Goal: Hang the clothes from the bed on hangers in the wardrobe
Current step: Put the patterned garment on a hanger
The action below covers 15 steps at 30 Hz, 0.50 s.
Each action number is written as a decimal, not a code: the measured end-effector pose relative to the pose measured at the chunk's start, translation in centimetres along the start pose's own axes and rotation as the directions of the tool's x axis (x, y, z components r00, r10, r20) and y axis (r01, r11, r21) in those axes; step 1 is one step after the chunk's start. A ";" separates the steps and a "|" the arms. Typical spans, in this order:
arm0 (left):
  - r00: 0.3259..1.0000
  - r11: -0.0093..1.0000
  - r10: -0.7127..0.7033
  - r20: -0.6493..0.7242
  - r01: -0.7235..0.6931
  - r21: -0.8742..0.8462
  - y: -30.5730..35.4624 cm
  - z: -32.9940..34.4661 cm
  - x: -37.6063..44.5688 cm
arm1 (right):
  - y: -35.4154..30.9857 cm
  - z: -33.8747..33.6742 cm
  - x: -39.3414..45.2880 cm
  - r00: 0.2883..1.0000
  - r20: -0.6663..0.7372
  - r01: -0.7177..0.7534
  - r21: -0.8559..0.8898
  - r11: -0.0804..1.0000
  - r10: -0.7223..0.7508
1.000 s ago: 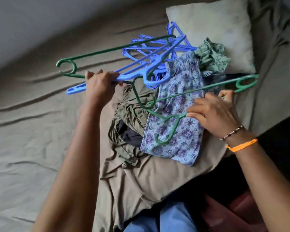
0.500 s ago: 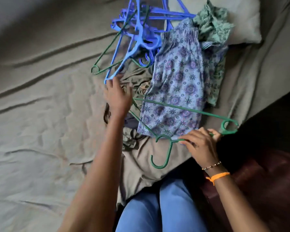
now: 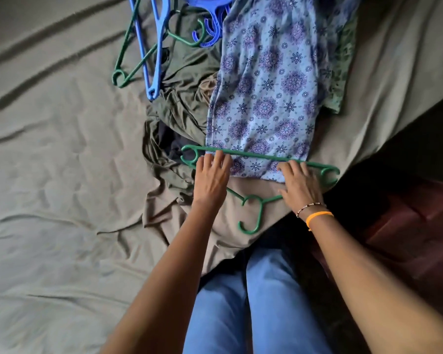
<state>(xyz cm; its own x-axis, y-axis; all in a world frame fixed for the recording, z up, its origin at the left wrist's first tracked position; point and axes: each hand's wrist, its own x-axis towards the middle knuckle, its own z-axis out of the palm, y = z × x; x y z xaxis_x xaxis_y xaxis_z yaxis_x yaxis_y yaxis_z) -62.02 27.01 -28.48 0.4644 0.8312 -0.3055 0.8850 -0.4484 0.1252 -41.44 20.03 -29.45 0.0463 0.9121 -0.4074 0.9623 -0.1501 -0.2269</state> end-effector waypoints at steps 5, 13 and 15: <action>0.995 0.988 0.080 -0.053 -0.086 -0.131 -1.5 -1.1 1.2 | 1.0 -1.4 0.7 0.985 -0.170 0.058 0.422 0.905 0.016; 0.927 0.939 0.174 0.333 -0.054 -0.340 -1.9 -5.9 0.2 | 2.7 -6.2 -0.9 0.976 0.195 -0.202 0.684 0.701 0.091; 0.820 0.965 0.193 0.538 -0.060 -0.254 -1.4 -7.7 0.4 | 2.9 -7.2 -0.9 0.910 0.414 -0.294 0.592 0.750 0.029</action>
<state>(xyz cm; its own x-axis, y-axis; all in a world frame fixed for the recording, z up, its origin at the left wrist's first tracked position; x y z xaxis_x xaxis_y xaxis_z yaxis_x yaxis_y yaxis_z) -62.80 30.52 -21.48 0.5342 0.4186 -0.7345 0.8346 -0.3993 0.3794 -36.77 21.52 -23.41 -0.0406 0.6677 -0.7434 0.5495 -0.6064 -0.5747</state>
